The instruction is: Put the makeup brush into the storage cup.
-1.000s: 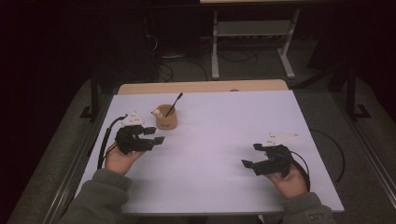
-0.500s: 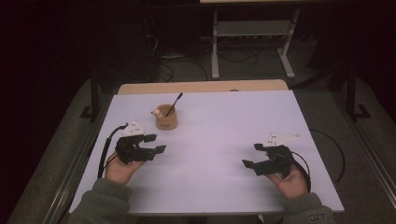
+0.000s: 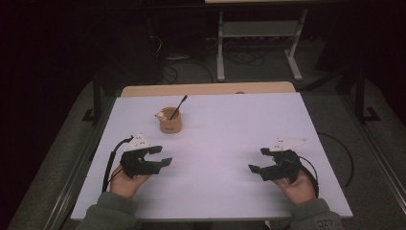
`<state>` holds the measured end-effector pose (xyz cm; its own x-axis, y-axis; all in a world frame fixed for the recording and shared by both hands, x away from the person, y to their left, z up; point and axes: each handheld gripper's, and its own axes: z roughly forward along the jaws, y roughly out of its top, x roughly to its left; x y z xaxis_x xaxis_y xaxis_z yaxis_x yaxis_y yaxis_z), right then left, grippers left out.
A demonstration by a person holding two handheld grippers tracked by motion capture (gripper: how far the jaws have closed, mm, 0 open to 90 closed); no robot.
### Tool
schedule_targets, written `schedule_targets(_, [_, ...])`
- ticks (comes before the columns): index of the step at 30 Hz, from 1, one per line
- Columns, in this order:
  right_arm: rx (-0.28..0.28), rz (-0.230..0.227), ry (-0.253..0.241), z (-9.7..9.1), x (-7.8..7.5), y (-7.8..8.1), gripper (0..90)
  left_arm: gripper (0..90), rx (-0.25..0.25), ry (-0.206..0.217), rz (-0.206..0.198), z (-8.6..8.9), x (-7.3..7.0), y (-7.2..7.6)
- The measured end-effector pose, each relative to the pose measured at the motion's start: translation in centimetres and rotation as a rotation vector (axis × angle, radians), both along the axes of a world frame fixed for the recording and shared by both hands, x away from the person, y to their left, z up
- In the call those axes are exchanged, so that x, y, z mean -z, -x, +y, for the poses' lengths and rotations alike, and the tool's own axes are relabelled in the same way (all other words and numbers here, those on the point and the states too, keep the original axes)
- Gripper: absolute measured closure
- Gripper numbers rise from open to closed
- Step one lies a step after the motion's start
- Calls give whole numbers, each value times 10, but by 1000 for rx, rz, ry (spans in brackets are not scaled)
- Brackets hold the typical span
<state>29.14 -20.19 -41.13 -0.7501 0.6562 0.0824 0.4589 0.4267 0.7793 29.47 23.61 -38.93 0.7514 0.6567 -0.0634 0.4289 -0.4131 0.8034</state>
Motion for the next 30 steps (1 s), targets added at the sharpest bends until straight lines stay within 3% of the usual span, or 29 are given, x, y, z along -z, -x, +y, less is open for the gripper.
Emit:
schedule_targets(18, [-5, 11, -2, -3, 5, 4, 212, 316, -7, 1, -30, 3, 7, 18])
schedule_targets(24, [-5, 19, -2, -4, 8, 4, 212, 293, -9, -25, -42, 3, 10, 23])
schedule_targets(30, [-10, 20, 2, -4, 9, 4, 212, 288, -11, -23, -33, 5, 15, 24])
